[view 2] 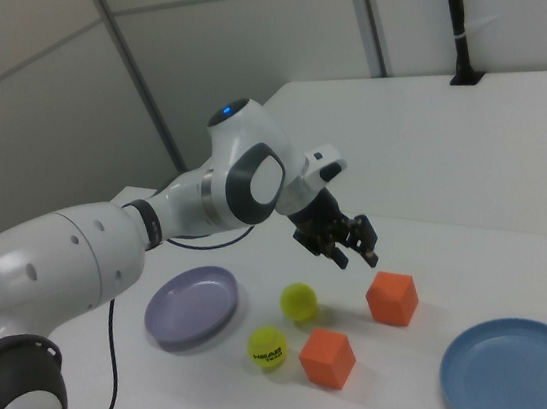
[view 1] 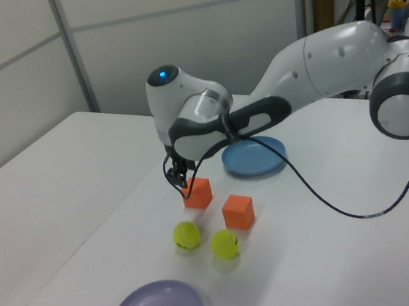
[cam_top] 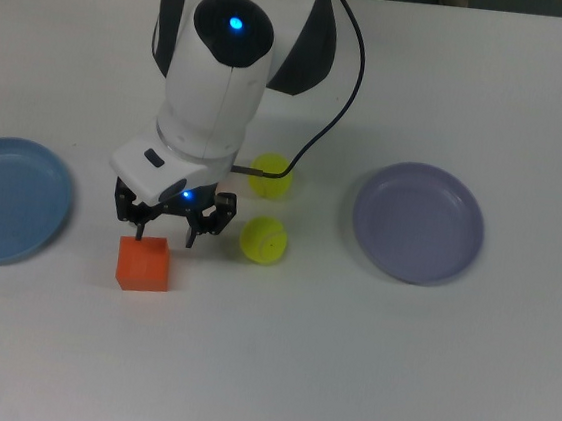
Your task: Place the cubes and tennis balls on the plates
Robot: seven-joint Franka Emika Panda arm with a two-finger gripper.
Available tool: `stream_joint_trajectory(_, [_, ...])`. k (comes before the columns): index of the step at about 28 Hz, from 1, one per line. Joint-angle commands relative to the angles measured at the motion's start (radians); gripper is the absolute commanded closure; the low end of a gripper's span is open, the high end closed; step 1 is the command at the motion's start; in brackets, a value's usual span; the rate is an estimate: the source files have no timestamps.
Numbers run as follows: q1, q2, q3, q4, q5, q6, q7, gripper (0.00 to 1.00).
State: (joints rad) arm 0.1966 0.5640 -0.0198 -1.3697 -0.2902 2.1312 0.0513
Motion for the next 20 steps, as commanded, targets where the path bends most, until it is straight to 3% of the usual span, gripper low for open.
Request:
stream_joint_trajectory(1, [-0.009, -0.015, -0.008, -0.04, -0.061, 0.015, 0.025, 0.0])
stream_joint_trajectory(20, [-0.042, 0.056, -0.006, -0.045, -0.087, 0.019, 0.025, 0.0])
